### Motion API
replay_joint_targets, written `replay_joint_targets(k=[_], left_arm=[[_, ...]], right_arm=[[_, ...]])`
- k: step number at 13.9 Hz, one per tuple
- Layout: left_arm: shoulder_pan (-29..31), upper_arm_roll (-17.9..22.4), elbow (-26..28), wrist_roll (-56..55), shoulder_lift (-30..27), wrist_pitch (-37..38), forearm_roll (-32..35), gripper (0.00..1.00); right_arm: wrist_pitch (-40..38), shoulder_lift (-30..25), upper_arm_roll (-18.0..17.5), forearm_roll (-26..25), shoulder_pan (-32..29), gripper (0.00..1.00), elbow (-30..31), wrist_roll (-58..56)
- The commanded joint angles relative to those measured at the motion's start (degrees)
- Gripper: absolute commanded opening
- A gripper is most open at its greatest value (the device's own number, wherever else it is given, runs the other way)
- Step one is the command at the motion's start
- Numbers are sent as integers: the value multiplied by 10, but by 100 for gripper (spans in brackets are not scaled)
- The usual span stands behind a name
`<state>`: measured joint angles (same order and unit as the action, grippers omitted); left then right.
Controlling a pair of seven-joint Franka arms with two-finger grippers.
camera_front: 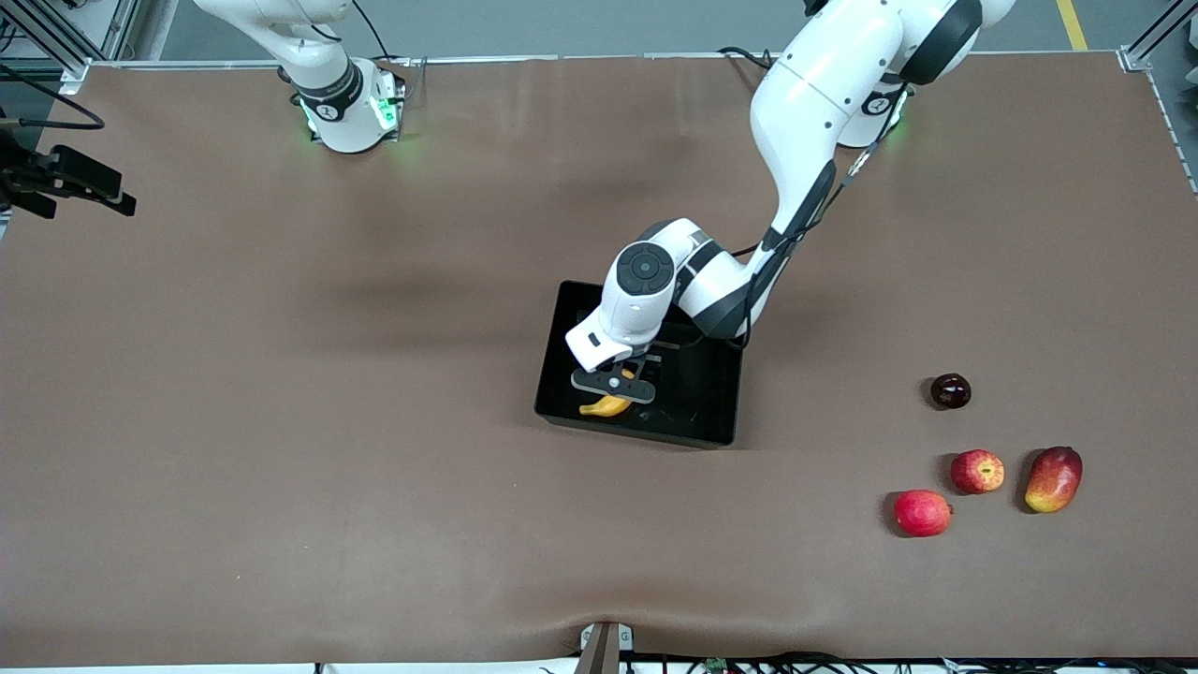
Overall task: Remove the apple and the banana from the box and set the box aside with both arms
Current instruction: 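Move the left gripper back into the box and grasp the banana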
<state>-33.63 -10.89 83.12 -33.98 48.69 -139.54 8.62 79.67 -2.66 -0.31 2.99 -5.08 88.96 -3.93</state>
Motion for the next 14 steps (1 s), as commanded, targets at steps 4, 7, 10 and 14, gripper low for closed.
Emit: replay_joint_targets(k=[4,7,10,14], left_arm=[[-21,14,-9,-7,25,-14,37,56],[-23,14,-9,-6,19,-13,38,0],[-21,15,-12,0,-1,-6,39,0],[-14,14,-12,1,-56,44,39,0]], right_arm=[[-10,19,-5,2,-4,100,-5,-15],[-65,26,-5,1,-7,100,-5,-28],[-59,33,-3,3,-20,100,-5,-28],[-24,66,-5,44,-11,100,-3,-20]])
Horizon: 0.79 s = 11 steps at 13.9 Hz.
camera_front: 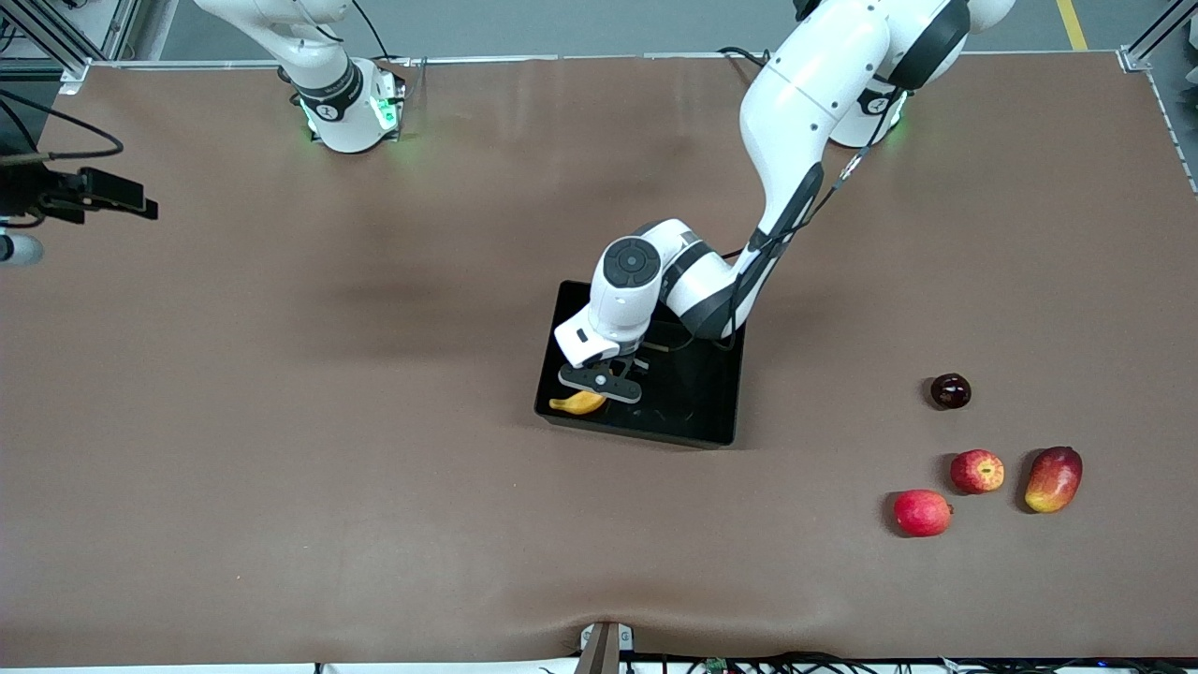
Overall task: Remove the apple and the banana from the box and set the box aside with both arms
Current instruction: 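Lift the banana with the left gripper while the right gripper reaches out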
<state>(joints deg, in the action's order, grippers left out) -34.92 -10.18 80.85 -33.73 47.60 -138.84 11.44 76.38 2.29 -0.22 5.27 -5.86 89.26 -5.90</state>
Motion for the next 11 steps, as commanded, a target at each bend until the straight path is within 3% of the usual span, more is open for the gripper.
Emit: replay_joint_targets(k=[1,6,11], left_arm=[[0,7,11,0,-63,58,11,0],[85,3,12,93,-160,164,1,0],[226,0,27,217,-165,181,1,0]], right_arm=[[10,29,-6,30,1,100,-7,0],[82,73,-7,50,73,100,-4,95],[163,138,-7,55,165,100,-1,138]])
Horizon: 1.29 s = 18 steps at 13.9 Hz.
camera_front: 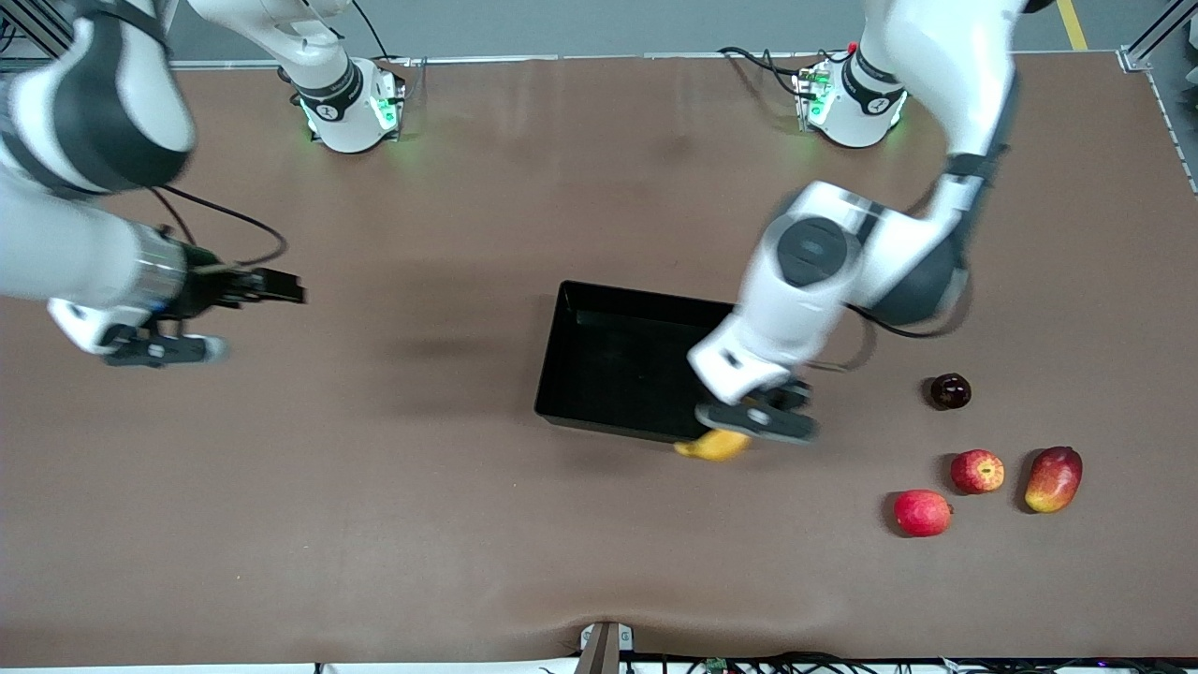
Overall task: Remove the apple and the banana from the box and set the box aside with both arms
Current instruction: 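Carry the banana to the fruits while the right gripper grasps the box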
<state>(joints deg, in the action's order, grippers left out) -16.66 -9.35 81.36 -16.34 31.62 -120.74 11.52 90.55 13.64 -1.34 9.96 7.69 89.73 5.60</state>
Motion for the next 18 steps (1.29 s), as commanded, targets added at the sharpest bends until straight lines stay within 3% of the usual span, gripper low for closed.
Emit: replay_joint_targets(k=[1,5,8,10,13,15,16,18], left_arm=[[69,-8,32,60,-2,-1,0,0],[143,-3,49,137,42,-31,44,0],[202,-3,114,159,65,-157,95,0],[216,-3,128,158,81,-202,102,0],[212,-2,135,157,86,-202,102,0],[211,-2,136,157,91,-202,102,0],[211,-2,137,157,91,-202,102,0],[211,-1,144,157,92,-202,102,0]], right_arm=[[39,37,5,8,55,100,-5,68],[136,102,5,8,156,100,-5,186],[247,167,5,8,223,100,-5,259],[304,201,5,7,258,100,-6,312],[369,247,6,-4,297,100,-5,347],[375,259,7,-36,305,25,-5,347],[373,260,6,-42,305,4,-5,347],[371,260,6,-42,304,0,-4,347]])
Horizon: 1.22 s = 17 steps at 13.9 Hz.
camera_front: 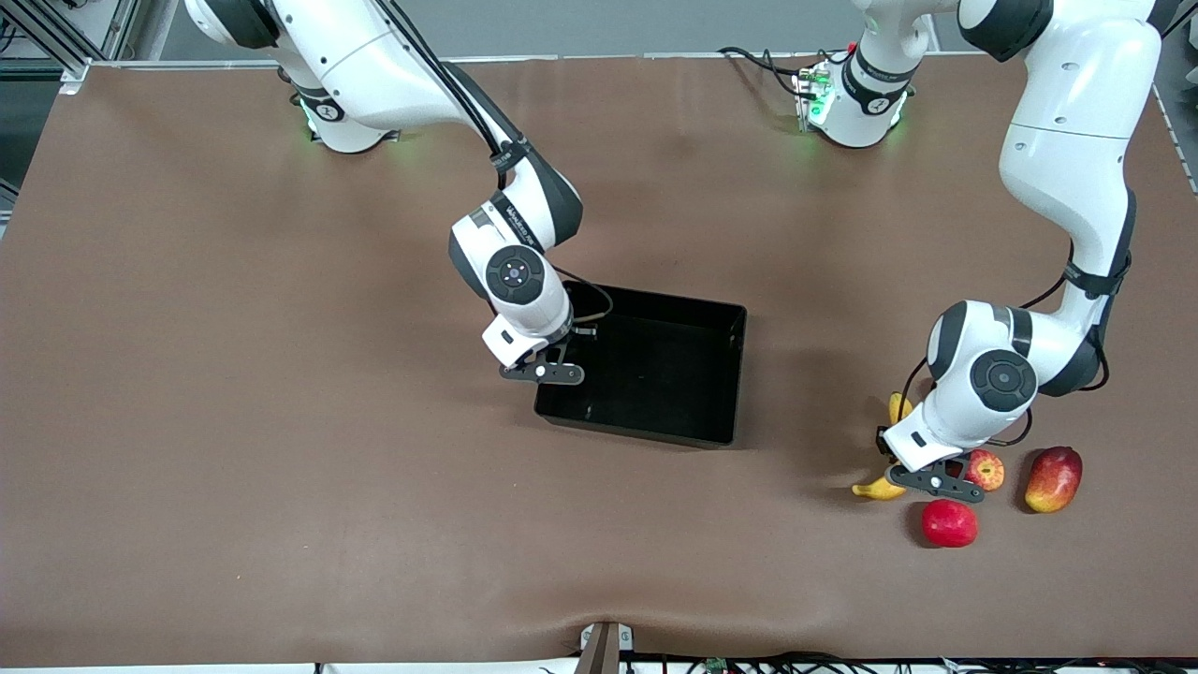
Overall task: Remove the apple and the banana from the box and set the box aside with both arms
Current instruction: 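Carry the banana to the fruits while the right gripper grasps the box, then place the banana with the left gripper while the right gripper drags the box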
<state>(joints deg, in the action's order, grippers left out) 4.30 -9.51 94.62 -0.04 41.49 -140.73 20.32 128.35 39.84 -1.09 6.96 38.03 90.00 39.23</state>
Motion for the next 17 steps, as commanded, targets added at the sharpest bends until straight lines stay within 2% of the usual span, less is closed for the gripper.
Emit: replay_joint_targets(k=[1,4,5,6,7,8,11,13,15,17], left_arm=[[3,0,13,-6,-6,-2,15,0],[9,0,12,-9,3,-2,42,0],[11,0,12,-9,5,-2,43,5],[11,0,11,-9,7,-2,43,31],[11,0,11,-10,7,-3,43,67],[11,0,11,-6,6,-2,44,100],[14,-2,7,-3,-7,-2,44,100],[12,-6,8,-9,-40,8,37,100],[11,-9,7,-13,-82,46,32,100],[10,-15,-1,-13,-120,89,13,100]], right_arm=[[-9,-3,4,-12,-3,0,-7,11],[-13,-7,5,-12,-9,0,-8,8],[-13,-11,5,-12,-16,0,-8,8],[-29,-20,5,-12,-23,0,-10,5],[-54,-29,6,-13,-30,0,-13,4],[-77,-41,6,-14,-41,0,-14,3],[-156,-102,6,-14,-109,0,-14,-47],[-200,-138,7,-14,-152,0,-14,-75],[-205,-172,7,-18,-185,0,-9,-76],[-216,-195,7,-44,-219,0,-1,-83]])
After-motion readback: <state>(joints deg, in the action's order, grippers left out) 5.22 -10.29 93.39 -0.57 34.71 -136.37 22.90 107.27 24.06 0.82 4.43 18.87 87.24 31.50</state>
